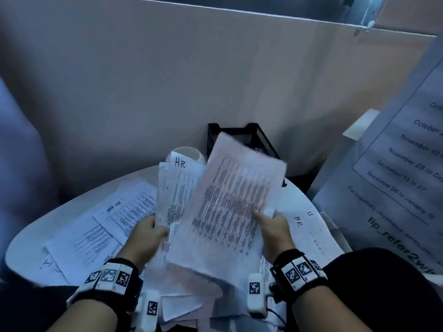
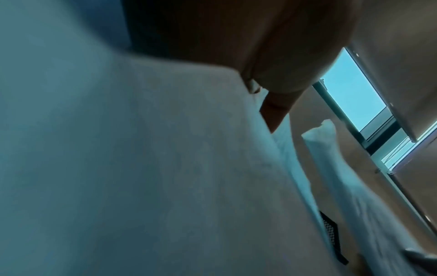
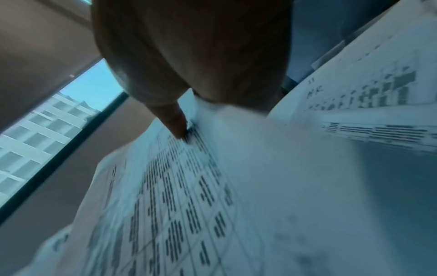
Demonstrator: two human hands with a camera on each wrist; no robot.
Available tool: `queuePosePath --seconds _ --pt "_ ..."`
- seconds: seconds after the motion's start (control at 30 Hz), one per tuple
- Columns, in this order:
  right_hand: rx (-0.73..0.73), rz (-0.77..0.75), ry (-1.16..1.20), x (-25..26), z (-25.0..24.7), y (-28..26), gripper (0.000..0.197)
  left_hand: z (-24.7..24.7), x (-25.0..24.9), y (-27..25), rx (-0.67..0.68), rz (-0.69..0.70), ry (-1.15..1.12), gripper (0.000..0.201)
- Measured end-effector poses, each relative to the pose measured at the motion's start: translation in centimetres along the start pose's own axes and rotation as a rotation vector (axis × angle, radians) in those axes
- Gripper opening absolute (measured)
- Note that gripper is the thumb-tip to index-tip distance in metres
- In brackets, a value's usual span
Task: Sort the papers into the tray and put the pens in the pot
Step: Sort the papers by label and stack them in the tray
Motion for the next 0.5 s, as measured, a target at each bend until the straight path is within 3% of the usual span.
queuePosePath --seconds 0.17,0.33,0.43,0.5 --pt "0.14 0.23 -0.129 -6.0 1.1 -1.3 0.015 1.7 -0.5 -1.2 0.115 -0.03 -0.205 0.021" --pt "0.147 0.202 -0.094 -7.6 2.4 -1.7 0.026 3.1 -0.8 -1.8 0.194 0.009 -0.1 0.038" --pt "0.107 0.196 -0.124 -8.5 1.9 -1.2 0.027 2.8 0.4 -0.3 0.131 0.042 0.062 0.017" --pt "-0.021 0.184 -0.209 -8.5 -0.5 -0.5 0.024 2.2 1.2 0.5 0.066 0.034 0.079 0.014"
Point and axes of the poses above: each hand's wrist, its own y-axis towards the middle knuckle, its own z-axis out of the palm, x = y × z, the point moved 10 cm from there along y, towards the middle knuckle, and after that the axes turned 7 degrees about -z, right-handed, at the moved point
